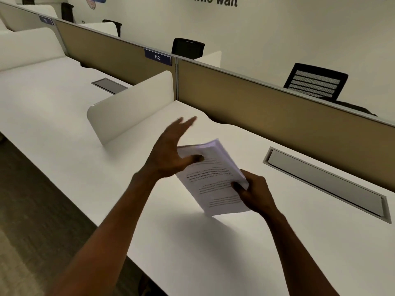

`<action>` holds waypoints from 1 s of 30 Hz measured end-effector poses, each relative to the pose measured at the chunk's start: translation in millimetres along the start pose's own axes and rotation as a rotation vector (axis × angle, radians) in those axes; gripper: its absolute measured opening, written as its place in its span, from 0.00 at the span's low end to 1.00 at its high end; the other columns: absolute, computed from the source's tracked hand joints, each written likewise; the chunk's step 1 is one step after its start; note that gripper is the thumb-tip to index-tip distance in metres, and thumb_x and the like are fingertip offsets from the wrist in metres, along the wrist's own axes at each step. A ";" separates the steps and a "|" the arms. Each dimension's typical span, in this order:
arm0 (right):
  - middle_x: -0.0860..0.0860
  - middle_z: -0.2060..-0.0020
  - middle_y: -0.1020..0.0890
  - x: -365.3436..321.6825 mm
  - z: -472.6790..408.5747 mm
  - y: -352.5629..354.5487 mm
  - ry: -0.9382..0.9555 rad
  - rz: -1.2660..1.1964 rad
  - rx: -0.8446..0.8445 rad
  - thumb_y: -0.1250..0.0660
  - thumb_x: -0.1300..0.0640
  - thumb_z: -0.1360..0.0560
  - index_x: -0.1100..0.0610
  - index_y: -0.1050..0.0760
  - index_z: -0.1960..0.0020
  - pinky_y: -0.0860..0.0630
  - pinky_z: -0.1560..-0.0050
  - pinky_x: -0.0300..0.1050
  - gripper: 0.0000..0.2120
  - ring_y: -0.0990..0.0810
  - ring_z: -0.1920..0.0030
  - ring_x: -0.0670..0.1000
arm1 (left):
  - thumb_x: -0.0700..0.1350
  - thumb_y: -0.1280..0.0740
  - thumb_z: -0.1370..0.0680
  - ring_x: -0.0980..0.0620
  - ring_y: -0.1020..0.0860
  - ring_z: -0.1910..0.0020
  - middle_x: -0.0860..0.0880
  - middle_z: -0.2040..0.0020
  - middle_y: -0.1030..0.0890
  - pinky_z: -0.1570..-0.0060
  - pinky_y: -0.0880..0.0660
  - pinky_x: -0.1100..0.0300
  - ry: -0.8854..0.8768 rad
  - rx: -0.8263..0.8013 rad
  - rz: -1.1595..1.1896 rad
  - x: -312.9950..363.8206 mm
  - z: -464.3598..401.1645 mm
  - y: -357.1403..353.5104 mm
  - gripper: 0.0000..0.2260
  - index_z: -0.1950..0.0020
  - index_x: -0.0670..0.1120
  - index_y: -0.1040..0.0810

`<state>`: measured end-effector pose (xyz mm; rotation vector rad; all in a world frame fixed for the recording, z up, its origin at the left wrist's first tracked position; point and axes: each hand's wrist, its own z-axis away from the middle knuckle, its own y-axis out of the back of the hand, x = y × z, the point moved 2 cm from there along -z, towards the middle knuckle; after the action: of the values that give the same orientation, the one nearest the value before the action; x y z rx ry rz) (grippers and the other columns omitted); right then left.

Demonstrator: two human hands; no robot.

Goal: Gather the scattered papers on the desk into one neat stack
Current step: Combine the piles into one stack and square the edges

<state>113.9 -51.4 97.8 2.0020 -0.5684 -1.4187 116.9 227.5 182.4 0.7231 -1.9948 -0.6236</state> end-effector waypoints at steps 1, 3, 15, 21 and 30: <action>0.47 0.57 0.14 -6.9 -5.7 5.8 0.022 0.051 -0.027 0.31 0.59 0.26 0.52 0.18 0.47 0.21 0.59 0.46 0.08 0.18 0.59 0.51 | 0.58 0.24 0.31 0.56 0.28 0.30 0.56 0.29 0.25 0.33 0.30 0.59 0.022 -0.124 0.031 2.7 -8.0 3.0 0.40 0.23 0.56 0.36; 0.47 0.57 0.14 -20.6 -14.2 14.6 0.063 0.115 -0.073 0.32 0.58 0.26 0.49 0.19 0.47 0.22 0.59 0.47 0.09 0.18 0.59 0.52 | 0.54 0.24 0.29 0.57 0.19 0.45 0.53 0.43 0.16 0.47 0.26 0.62 0.107 -0.286 0.110 2.2 -15.9 3.3 0.25 0.34 0.52 0.23; 0.49 0.38 0.19 45.9 18.2 15.3 -0.314 -0.626 -0.086 0.18 0.57 0.35 0.50 0.30 0.30 0.26 0.34 0.61 0.37 0.22 0.36 0.54 | 0.56 0.26 0.29 0.59 0.17 0.62 0.55 0.60 0.14 0.63 0.24 0.65 0.490 0.003 0.542 -61.4 38.3 -20.0 0.06 0.56 0.56 0.14; 0.49 0.53 0.13 59.4 26.5 -28.4 -0.358 -0.701 0.108 0.24 0.62 0.29 0.45 0.16 0.52 0.18 0.54 0.47 0.13 0.15 0.50 0.56 | 0.57 0.24 0.32 0.53 0.15 0.57 0.51 0.55 0.13 0.60 0.20 0.62 0.599 0.003 0.673 -83.5 66.8 -49.5 0.10 0.54 0.55 0.14; 0.52 0.49 0.15 81.3 40.1 -64.4 -0.422 -0.631 0.130 0.27 0.65 0.26 0.56 0.22 0.41 0.18 0.55 0.40 0.15 0.17 0.48 0.54 | 0.50 0.24 0.28 0.48 0.15 0.49 0.49 0.51 0.13 0.53 0.18 0.57 0.712 -0.024 0.731 -112.9 94.3 -81.3 0.09 0.48 0.55 0.16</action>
<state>102.9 -67.6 -11.7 2.0895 -0.1955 -2.2656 103.0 262.8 18.5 0.1172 -1.4166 0.0586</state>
